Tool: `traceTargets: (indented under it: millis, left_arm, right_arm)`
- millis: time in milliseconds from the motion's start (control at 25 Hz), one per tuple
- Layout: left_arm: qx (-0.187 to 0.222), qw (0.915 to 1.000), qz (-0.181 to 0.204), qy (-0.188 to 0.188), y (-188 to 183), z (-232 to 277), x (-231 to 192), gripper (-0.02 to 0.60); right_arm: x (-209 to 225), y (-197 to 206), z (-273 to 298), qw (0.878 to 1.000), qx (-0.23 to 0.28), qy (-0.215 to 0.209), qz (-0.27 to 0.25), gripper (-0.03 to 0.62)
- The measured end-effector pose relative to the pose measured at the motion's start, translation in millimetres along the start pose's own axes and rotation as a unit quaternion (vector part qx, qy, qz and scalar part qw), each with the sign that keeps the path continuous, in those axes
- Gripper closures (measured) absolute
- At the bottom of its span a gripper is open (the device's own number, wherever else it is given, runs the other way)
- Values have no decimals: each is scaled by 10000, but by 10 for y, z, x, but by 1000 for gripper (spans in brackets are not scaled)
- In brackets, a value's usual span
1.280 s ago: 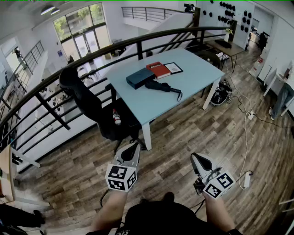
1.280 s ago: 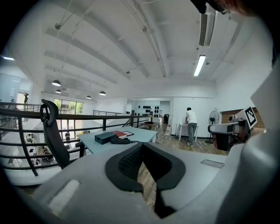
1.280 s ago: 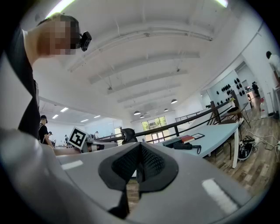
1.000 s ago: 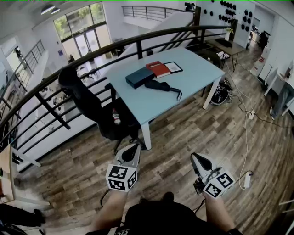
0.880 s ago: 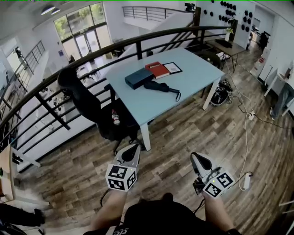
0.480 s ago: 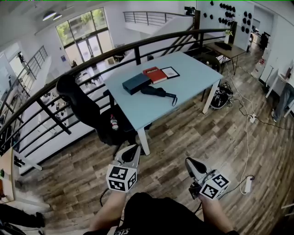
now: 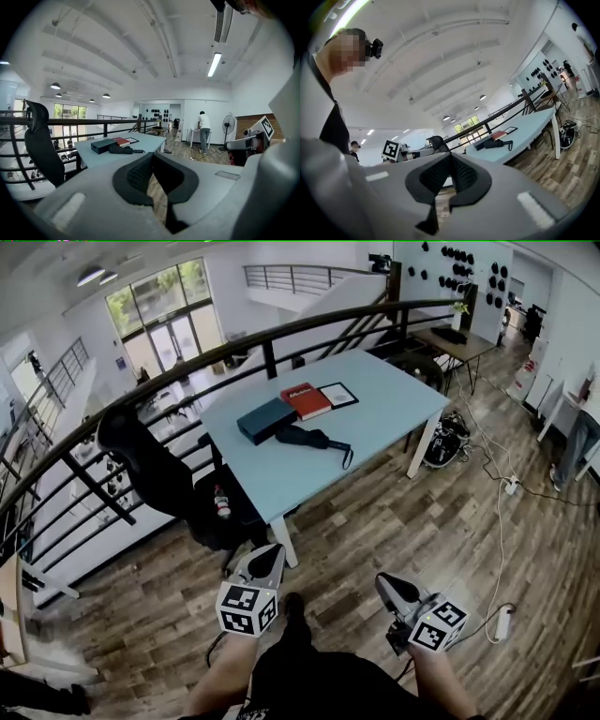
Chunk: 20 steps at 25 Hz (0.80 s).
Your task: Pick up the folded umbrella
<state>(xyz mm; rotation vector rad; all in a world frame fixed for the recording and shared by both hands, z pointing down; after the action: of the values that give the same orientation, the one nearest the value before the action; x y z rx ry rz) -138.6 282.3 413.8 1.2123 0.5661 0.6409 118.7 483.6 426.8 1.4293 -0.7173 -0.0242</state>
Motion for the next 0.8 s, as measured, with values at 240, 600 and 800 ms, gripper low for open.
traceTargets:
  millis: [240,600,800]
  left_arm:
    - [50,9998,-67,171,-105,655,-358,575]
    - [-7,9989,-121,447,-405,1768,-1174,575]
    - [-30,9985,-159,525,-546,2274,-1762,575]
  right_arm:
    - [486,-152,484,9999,-83,79,-56,592]
    - [1221,-463,1830,9992,-407,-59,7,592]
    - [1543,-591,2702,9981,-594,-156,49,592]
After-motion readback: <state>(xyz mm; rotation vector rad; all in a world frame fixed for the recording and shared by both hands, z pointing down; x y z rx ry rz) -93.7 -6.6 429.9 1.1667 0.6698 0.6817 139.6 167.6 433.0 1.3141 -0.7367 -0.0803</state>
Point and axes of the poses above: the fingertips, and each gripper's own axes: z forward along the fingers, x to its right, y out of its underside, the point moved 10 cm from there along -z, backward along the fingers, and after that the axes turned 11 degrees about -y, right-handed, at the moved point
